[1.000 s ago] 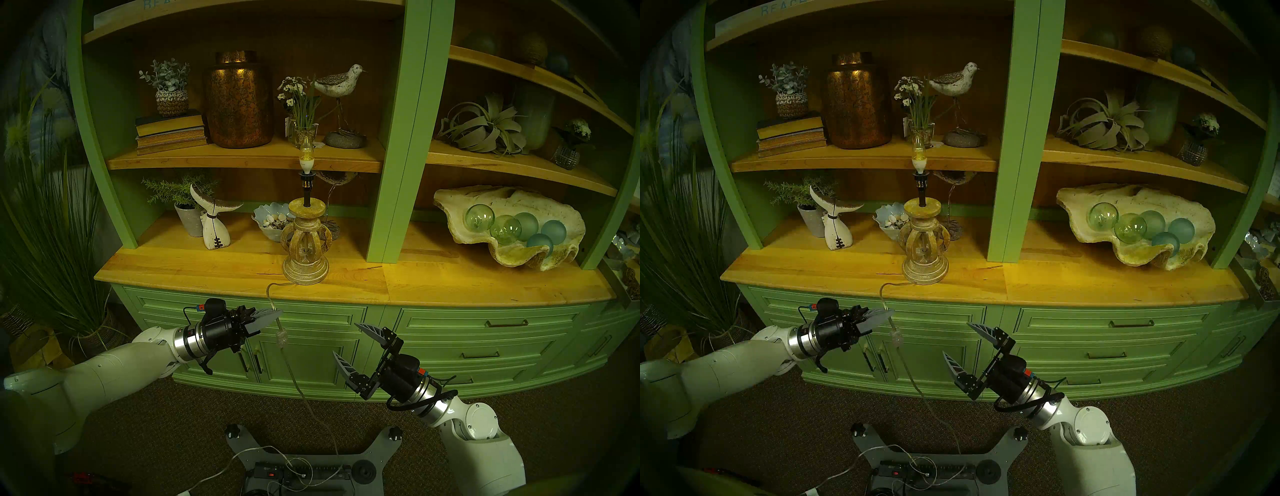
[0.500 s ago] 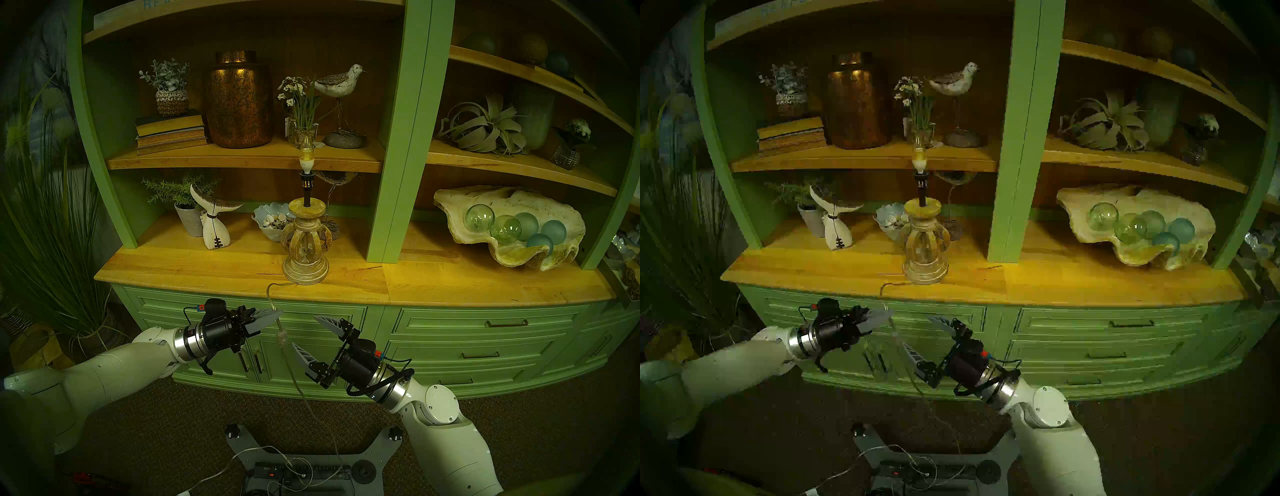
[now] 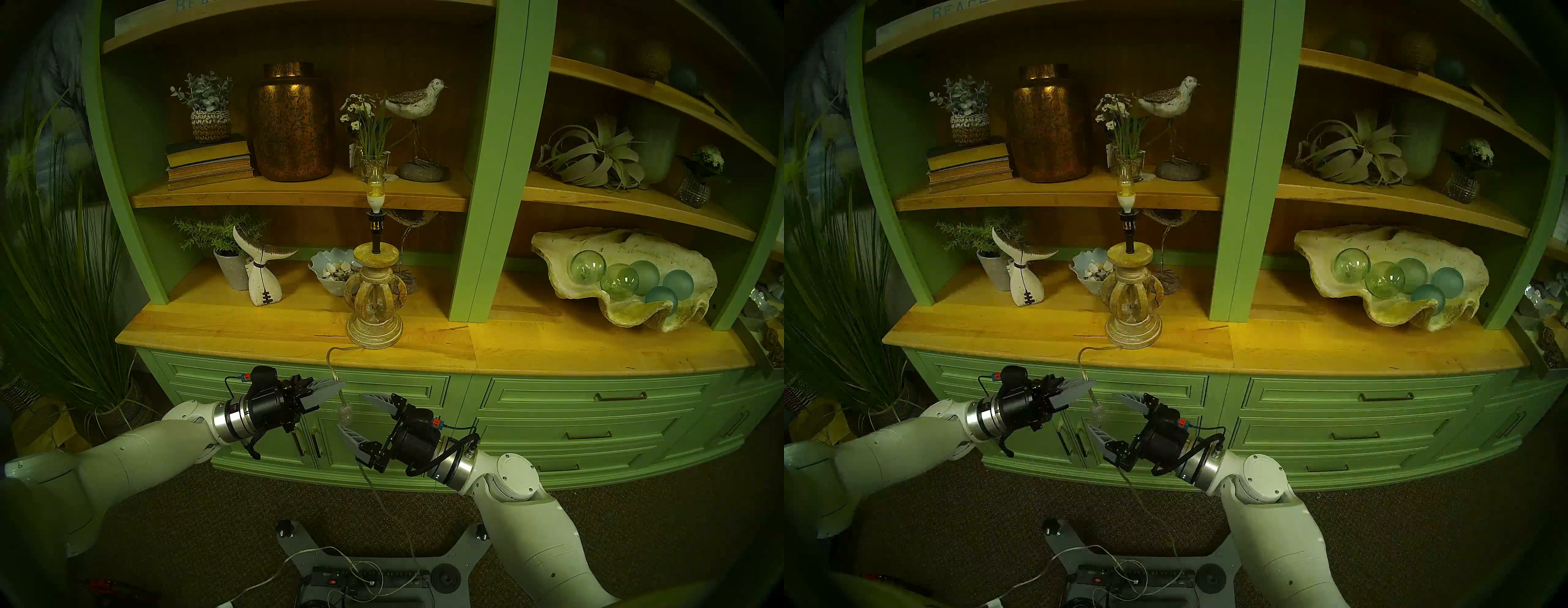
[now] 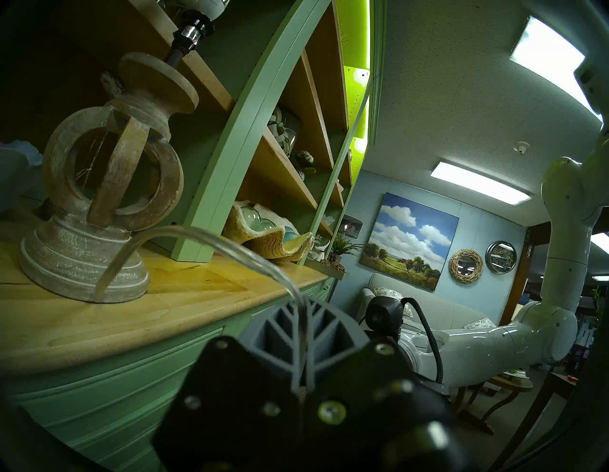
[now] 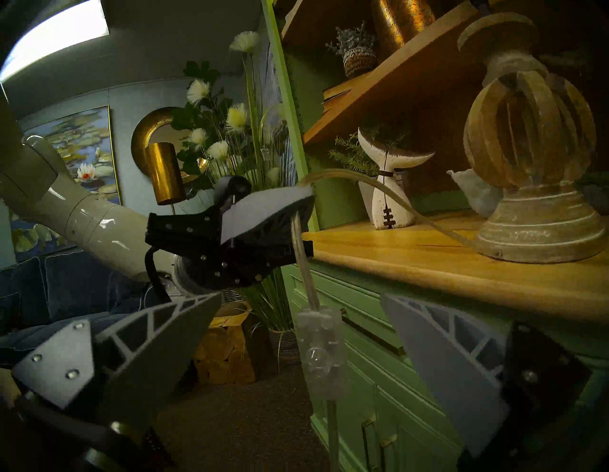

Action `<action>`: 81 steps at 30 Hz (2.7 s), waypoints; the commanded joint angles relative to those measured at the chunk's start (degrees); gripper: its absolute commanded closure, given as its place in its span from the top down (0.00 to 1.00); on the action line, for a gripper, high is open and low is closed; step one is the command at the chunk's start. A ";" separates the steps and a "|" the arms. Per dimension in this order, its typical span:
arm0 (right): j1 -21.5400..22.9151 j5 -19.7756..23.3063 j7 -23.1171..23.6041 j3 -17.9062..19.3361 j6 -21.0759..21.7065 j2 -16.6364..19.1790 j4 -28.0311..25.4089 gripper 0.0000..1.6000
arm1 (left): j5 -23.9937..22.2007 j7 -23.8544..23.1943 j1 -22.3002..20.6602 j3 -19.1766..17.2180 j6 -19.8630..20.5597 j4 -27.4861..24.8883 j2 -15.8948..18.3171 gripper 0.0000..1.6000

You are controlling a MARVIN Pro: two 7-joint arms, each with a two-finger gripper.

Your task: Grab cable and switch light on

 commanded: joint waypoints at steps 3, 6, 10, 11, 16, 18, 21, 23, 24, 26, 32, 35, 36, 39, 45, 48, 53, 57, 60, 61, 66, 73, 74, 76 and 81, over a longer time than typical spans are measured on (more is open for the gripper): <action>7.89 2.83 6.22 3.06 2.39 2.56 4.37 1.00 | -0.42 -0.25 -1.33 -0.85 0.06 -0.71 -0.12 0.00; 9.25 3.69 8.33 3.64 2.75 2.58 6.39 1.00 | -0.43 -0.26 -1.33 -0.86 0.07 -0.72 -0.12 0.00; 11.05 3.90 10.99 3.12 2.63 2.04 9.84 1.00 | -0.45 -0.28 -1.34 -0.88 0.09 -0.73 -0.11 0.00; 11.76 4.28 11.62 3.02 2.42 1.65 11.20 1.00 | -0.45 -0.29 -1.34 -0.88 0.10 -0.74 -0.11 0.00; 13.77 4.13 14.01 1.96 2.33 0.89 14.58 1.00 | -0.46 -0.29 -1.34 -0.88 0.10 -0.74 -0.11 0.00; 15.23 4.28 15.39 1.60 1.61 0.18 17.18 1.00 | -0.46 -0.30 -1.34 -0.89 0.11 -0.74 -0.11 0.00; 16.11 4.54 16.06 1.46 1.26 -0.25 18.43 1.00 | -0.46 -0.30 -1.33 -0.89 0.10 -0.74 -0.11 0.00; 17.35 4.71 16.92 1.21 0.72 -0.56 20.24 1.00 | -0.46 -0.30 -1.33 -0.89 0.10 -0.74 -0.11 0.00; 17.76 4.68 17.15 1.09 0.57 -0.73 20.74 1.00 | -0.45 -0.29 -1.33 -0.89 0.10 -0.74 -0.11 0.00; 18.90 4.71 17.72 0.78 0.12 -1.09 22.24 1.00 | -0.45 -0.29 -1.33 -0.89 0.10 -0.74 -0.11 0.00; 22.12 5.28 19.54 0.15 -2.04 -2.61 27.07 1.00 | -0.46 -0.30 -1.33 -0.89 0.11 -0.74 -0.11 0.00; 22.79 5.49 20.12 0.08 -2.63 -2.85 28.32 1.00 | -0.47 -0.31 -1.33 -0.90 0.12 -0.75 -0.11 0.00; 23.22 5.59 20.47 0.02 -3.04 -2.98 29.14 1.00 | -0.48 -0.32 -1.33 -0.90 0.12 -0.75 -0.11 0.00; 24.12 5.80 21.24 -0.09 -3.99 -3.30 30.98 1.00 | -0.49 -0.33 -1.34 -0.91 0.14 -0.76 -0.11 0.00; 25.56 6.39 21.50 -0.20 -6.05 -3.88 34.60 1.00 | -0.52 -0.36 -1.34 -0.92 0.17 -0.77 -0.10 0.00; 25.84 6.71 21.50 -0.31 -6.68 -3.88 35.68 1.00 | -0.53 -0.37 -1.34 -0.92 0.18 -0.77 -0.10 0.00; 26.66 6.98 21.50 -1.01 -8.14 -3.69 38.01 1.00 | -0.55 -0.39 -1.34 -0.93 0.20 -0.77 -0.10 0.00; 27.57 7.37 21.50 -1.22 -8.77 -3.99 39.51 1.00 | -0.53 -0.38 -1.34 -0.93 0.19 -0.77 -0.10 0.00; 28.14 7.46 21.50 -1.87 -9.09 -4.06 40.22 1.00 | -0.52 -0.37 -1.33 -0.93 0.19 -0.77 -0.10 0.00; 28.28 7.56 21.50 -2.08 -9.21 -4.07 40.45 1.00 | -0.52 -0.37 -1.33 -0.93 0.18 -0.77 -0.10 0.00; 28.61 8.08 21.50 -3.65 -9.34 -3.82 40.84 1.00 | -0.53 -0.38 -1.33 -0.93 0.19 -0.77 -0.10 0.00; 28.28 9.74 21.50 -6.16 -9.27 -2.93 40.51 0.97 | -0.55 -0.40 -1.34 -0.94 0.21 -0.78 -0.10 0.00; 28.29 9.92 21.50 -6.45 -9.30 -2.81 40.55 0.91 | -0.55 -0.41 -1.34 -0.95 0.21 -0.78 -0.10 0.00; 28.23 10.40 21.50 -7.14 -9.04 -2.46 40.43 0.90 | -0.55 -0.41 -1.34 -0.95 0.22 -0.78 -0.10 0.00; 28.01 11.78 21.50 -8.58 -9.59 -1.71 40.36 0.74 | -0.56 -0.41 -1.34 -0.95 0.22 -0.78 -0.10 0.00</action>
